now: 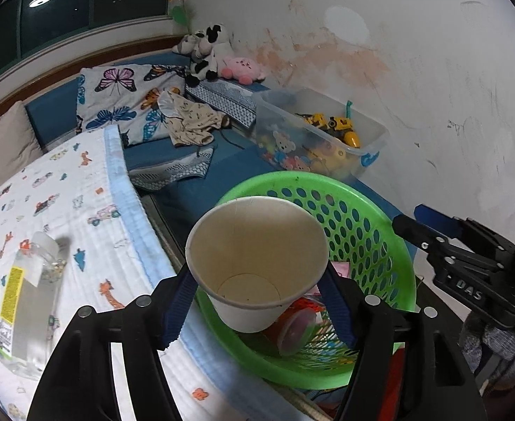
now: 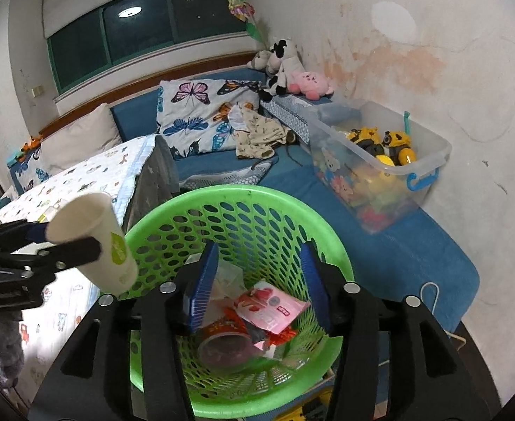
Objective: Collect trash
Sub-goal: 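Drop the pink packet into the basket with the right gripper while the left drops the paper cup in, then move both grippers from the basket back over the bed, then grasp the clear yellow-label bottle with the right gripper while the left grasps the round yogurt cup, then drop the bottle into the basket with the right gripper while the left drops the yogurt cup in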
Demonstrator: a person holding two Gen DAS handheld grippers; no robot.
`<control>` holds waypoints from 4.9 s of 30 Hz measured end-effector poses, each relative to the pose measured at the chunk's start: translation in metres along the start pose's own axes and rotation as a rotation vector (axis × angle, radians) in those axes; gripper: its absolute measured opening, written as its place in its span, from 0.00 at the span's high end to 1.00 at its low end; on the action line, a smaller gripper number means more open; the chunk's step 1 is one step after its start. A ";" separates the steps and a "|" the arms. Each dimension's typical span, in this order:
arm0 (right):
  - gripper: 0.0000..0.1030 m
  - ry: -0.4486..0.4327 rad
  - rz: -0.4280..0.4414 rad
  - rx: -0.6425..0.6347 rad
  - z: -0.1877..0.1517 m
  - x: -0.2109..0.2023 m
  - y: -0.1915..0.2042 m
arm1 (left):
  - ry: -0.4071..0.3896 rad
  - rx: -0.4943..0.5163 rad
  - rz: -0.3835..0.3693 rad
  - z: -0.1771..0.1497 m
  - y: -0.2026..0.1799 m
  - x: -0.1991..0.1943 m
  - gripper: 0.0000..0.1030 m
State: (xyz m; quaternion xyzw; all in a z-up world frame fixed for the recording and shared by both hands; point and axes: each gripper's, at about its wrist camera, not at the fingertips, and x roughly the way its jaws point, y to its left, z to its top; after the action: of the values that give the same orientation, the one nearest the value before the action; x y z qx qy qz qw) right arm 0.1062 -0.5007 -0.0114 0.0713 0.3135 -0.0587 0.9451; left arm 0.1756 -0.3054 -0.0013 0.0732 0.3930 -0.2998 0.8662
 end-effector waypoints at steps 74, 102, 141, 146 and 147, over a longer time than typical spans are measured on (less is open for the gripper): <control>0.20 0.500 0.349 -0.035 0.028 0.152 0.352 | -0.025 -0.563 0.515 -0.109 0.352 -0.142 0.23; 0.46 0.473 0.372 -0.183 0.023 0.129 0.342 | 0.060 -0.428 0.468 -0.084 0.354 -0.065 0.13; 0.51 0.384 0.388 -0.168 0.029 0.092 0.305 | -0.026 -0.417 0.364 -0.077 0.320 -0.090 0.36; 0.51 0.335 0.378 -0.149 0.032 0.065 0.278 | -0.040 -0.383 0.331 -0.074 0.287 -0.101 0.36; 0.51 0.325 0.373 -0.144 0.033 0.060 0.271 | -0.044 -0.378 0.313 -0.072 0.277 -0.104 0.36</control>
State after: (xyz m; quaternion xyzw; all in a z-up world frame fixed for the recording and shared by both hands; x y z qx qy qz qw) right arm 0.2155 -0.2435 0.0050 0.0690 0.4462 0.1515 0.8793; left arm 0.2363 -0.0071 -0.0056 -0.0370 0.4071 -0.0846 0.9087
